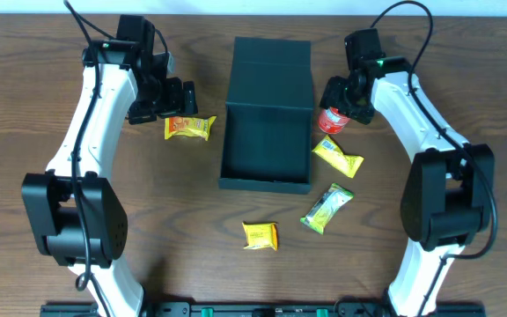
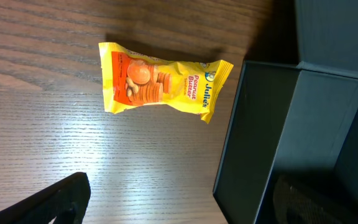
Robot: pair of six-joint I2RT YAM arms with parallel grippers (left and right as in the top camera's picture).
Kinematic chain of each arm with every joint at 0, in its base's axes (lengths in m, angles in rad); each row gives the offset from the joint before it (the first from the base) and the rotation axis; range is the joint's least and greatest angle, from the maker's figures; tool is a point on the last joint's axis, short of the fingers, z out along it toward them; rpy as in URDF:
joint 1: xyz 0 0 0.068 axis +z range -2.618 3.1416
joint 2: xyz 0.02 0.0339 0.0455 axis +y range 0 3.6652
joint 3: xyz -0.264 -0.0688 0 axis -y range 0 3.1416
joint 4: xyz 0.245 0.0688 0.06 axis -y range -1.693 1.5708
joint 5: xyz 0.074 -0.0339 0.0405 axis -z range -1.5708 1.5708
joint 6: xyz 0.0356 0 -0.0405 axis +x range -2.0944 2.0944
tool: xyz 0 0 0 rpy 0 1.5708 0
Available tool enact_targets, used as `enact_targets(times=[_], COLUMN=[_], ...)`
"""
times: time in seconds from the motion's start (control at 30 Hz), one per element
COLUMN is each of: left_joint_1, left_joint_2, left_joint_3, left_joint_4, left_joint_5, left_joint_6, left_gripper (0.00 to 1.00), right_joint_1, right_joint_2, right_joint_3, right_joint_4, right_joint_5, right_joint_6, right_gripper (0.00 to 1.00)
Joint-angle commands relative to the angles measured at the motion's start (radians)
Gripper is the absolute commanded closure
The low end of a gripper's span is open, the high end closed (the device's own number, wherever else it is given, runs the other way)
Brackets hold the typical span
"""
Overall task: Pack container
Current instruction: 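Close the right gripper around the red Pringles can, then lift the can and swing it left over the black box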
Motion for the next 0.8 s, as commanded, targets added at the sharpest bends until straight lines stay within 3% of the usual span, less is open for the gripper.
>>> enact_targets(times=[0.0, 0.23, 0.37, 0.5, 0.77], left_joint_1=[0.000, 0.000, 0.000, 0.000, 0.000], left_joint_2=[0.009, 0.009, 0.009, 0.009, 0.009], left_joint_3=[0.018, 0.018, 0.018, 0.018, 0.018], left_joint_4=[-0.003, -0.003, -0.003, -0.002, -0.003], left_joint_5=[0.011, 0.011, 0.011, 0.011, 0.011], left_joint_6=[-0.012, -0.012, -0.012, -0.012, -0.012], left_gripper=[0.05, 0.05, 0.05, 0.05, 0.05], right_joint_1=[0.006, 0.006, 0.007, 0.006, 0.014], right_joint_2=[0.002, 0.002, 0.002, 0.002, 0.002], right_joint_3=[0.027, 0.190, 0.297, 0.378, 0.397], right_joint_4=[-0.028, -0.188, -0.306, -0.414, -0.427], right_joint_5=[0.019, 0.021, -0.031, -0.220, -0.629], right_joint_6=[-0.024, -0.076, -0.111, -0.135, -0.154], right_gripper=[0.34, 0.34, 0.30, 0.32, 0.29])
